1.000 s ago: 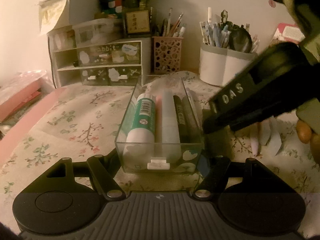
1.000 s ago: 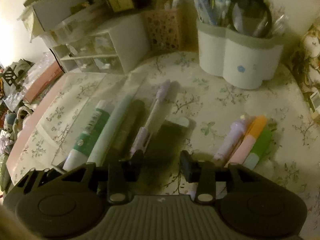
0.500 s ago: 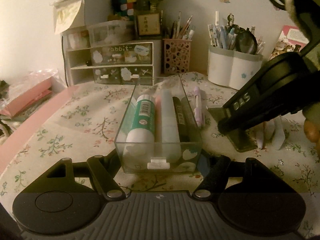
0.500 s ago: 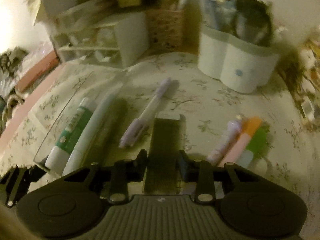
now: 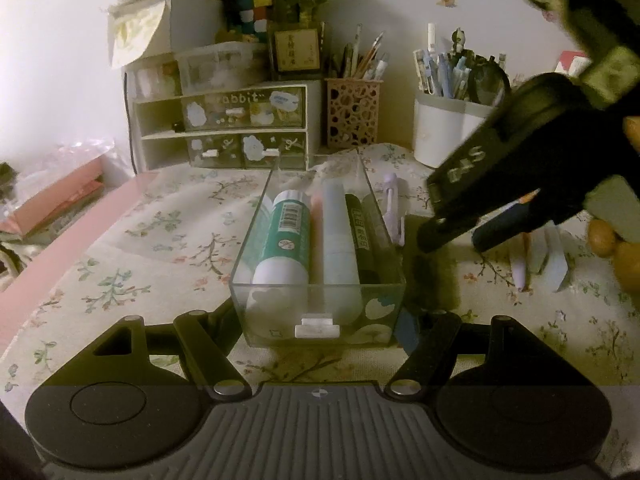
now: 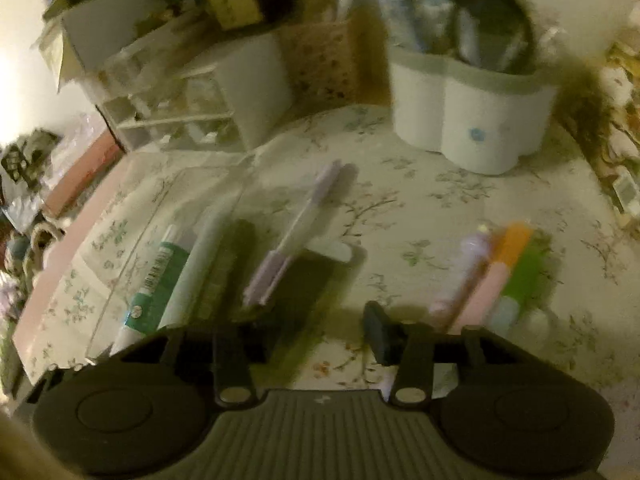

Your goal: Organize stationery

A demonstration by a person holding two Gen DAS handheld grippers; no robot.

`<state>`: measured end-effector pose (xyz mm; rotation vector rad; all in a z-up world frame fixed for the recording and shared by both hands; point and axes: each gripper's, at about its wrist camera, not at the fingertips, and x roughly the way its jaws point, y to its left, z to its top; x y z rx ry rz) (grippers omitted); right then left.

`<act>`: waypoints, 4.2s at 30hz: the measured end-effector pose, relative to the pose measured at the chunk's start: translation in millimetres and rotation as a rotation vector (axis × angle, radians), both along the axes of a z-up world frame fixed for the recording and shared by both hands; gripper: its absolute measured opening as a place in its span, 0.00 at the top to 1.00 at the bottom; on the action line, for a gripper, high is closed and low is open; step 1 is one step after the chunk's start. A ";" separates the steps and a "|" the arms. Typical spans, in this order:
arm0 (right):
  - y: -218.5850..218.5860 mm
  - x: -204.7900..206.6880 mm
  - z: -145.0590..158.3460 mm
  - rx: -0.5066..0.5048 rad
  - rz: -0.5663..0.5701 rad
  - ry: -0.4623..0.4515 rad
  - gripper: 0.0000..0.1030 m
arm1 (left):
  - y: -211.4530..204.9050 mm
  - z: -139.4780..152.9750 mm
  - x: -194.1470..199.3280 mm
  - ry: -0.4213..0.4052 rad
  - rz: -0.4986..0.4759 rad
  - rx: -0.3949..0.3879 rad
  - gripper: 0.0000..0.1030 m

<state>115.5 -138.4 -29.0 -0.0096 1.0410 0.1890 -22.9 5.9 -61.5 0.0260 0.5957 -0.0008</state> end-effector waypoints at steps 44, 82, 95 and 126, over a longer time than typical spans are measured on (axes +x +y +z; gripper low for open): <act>-3.7 -16.7 0.4 0.125 0.183 -0.112 0.63 | 13.0 0.2 -5.8 0.001 0.020 -0.004 0.30; -2.9 6.5 8.3 0.105 0.075 0.092 0.94 | 3.9 -1.3 -4.8 -0.012 0.027 0.009 0.30; 15.8 4.3 50.0 0.365 -0.040 0.110 0.94 | 0.5 -2.5 -6.2 -0.023 0.028 0.016 0.30; 68.1 24.7 21.9 0.202 0.058 0.268 0.89 | 1.5 -1.5 -4.1 -0.018 0.015 0.015 0.29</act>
